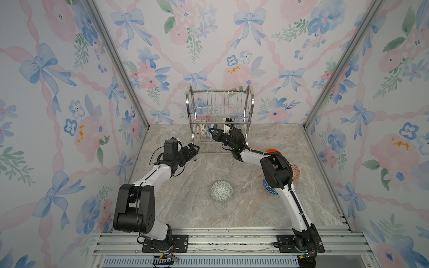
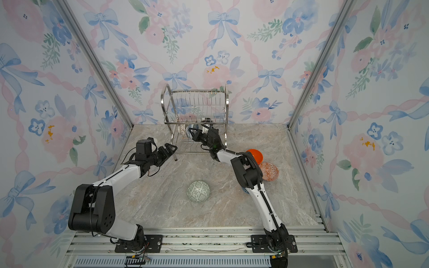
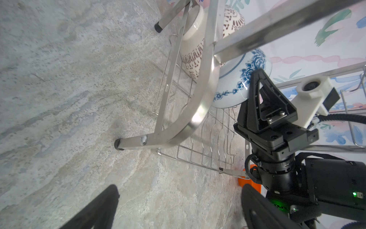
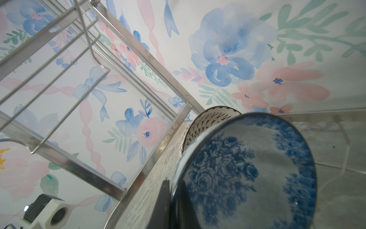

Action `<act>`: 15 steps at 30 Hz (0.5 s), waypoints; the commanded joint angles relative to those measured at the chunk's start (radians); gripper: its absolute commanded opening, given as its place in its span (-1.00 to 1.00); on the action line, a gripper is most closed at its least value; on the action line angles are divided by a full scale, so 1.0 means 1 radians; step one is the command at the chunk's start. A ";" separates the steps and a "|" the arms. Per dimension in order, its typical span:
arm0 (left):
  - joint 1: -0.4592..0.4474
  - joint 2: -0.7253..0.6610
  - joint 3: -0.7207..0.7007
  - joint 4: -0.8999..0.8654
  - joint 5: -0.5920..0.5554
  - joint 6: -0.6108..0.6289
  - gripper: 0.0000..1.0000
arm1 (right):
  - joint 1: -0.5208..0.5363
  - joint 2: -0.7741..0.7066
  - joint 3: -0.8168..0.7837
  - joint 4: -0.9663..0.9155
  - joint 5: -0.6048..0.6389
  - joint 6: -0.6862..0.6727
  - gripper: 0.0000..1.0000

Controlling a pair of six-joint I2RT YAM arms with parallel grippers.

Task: Load bowls into a dish rack
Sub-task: Place the bowl in the dish rack.

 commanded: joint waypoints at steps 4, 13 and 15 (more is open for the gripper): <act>-0.004 0.012 0.015 0.011 -0.012 0.021 0.95 | -0.002 0.068 0.053 -0.121 0.017 0.007 -0.89; 0.001 0.008 0.018 0.011 -0.006 0.029 0.95 | -0.011 0.110 0.121 -0.163 0.008 -0.002 -0.81; 0.002 0.006 0.018 0.012 -0.004 0.028 0.95 | -0.010 0.118 0.127 -0.168 0.009 -0.005 -0.79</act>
